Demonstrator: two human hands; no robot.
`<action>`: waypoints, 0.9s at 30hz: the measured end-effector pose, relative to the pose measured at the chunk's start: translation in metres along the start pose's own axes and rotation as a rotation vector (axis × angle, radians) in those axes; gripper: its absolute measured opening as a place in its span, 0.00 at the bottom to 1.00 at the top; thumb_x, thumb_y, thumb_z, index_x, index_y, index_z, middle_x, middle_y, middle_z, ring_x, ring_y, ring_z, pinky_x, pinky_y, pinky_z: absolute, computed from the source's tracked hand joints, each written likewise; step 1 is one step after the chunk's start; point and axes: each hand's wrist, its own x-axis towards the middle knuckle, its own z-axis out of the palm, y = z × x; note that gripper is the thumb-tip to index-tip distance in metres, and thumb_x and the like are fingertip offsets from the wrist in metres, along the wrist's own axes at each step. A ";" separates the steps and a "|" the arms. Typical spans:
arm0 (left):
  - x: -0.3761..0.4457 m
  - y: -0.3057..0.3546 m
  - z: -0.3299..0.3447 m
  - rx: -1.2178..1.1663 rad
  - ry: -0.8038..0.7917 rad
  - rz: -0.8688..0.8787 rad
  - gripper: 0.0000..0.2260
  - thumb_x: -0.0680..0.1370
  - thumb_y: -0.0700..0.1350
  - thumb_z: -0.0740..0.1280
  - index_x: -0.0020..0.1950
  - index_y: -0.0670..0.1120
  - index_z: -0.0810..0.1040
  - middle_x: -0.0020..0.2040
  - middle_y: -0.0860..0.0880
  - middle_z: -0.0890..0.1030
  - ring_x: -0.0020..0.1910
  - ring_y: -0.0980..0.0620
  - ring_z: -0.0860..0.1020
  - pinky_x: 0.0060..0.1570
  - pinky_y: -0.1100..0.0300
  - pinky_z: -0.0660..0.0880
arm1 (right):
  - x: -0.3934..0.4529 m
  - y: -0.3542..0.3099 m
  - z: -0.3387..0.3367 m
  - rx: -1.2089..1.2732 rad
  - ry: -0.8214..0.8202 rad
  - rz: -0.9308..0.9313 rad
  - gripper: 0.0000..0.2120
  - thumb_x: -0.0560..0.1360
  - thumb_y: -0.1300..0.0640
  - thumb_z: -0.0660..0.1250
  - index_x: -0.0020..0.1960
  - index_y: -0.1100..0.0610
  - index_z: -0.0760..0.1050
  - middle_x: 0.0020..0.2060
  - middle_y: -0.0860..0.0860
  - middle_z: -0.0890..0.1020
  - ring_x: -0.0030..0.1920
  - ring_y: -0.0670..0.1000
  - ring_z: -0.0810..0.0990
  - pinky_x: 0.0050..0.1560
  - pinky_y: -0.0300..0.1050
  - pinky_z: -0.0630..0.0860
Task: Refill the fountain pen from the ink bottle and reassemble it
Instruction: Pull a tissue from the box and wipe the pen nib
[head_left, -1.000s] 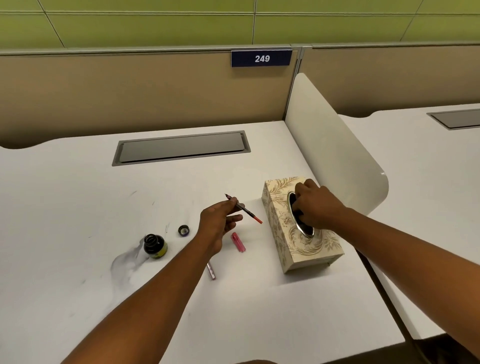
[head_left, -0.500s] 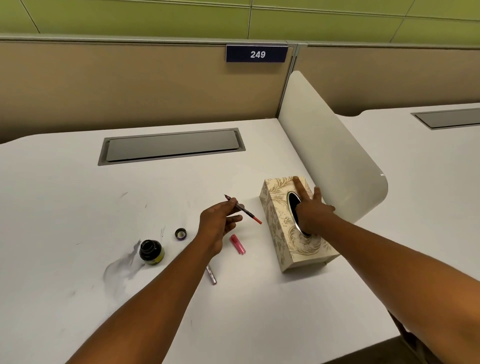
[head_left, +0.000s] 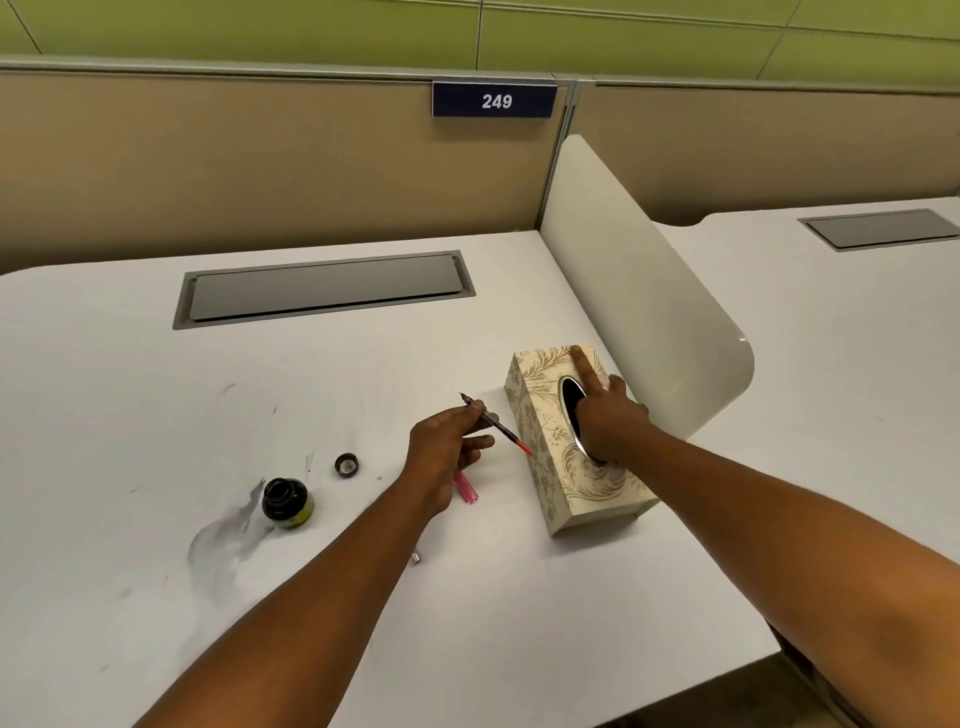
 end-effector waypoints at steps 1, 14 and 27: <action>0.000 0.001 0.000 -0.001 0.000 0.003 0.07 0.78 0.46 0.70 0.47 0.44 0.85 0.47 0.49 0.87 0.37 0.53 0.84 0.35 0.63 0.74 | 0.000 0.000 0.000 0.000 0.001 -0.004 0.15 0.72 0.64 0.70 0.57 0.55 0.76 0.73 0.44 0.23 0.77 0.64 0.48 0.60 0.68 0.72; -0.014 -0.008 -0.002 0.000 0.028 0.005 0.07 0.78 0.46 0.70 0.48 0.44 0.85 0.47 0.49 0.87 0.37 0.52 0.84 0.33 0.64 0.75 | 0.004 0.002 0.007 0.065 0.103 -0.007 0.06 0.72 0.64 0.66 0.43 0.54 0.73 0.77 0.43 0.30 0.74 0.62 0.56 0.57 0.64 0.74; -0.017 0.000 -0.020 -0.018 0.060 0.026 0.07 0.78 0.46 0.70 0.49 0.44 0.85 0.46 0.48 0.87 0.35 0.53 0.83 0.36 0.62 0.74 | -0.011 0.031 -0.022 0.460 0.517 -0.122 0.11 0.77 0.57 0.65 0.54 0.55 0.84 0.47 0.53 0.86 0.47 0.55 0.82 0.47 0.50 0.80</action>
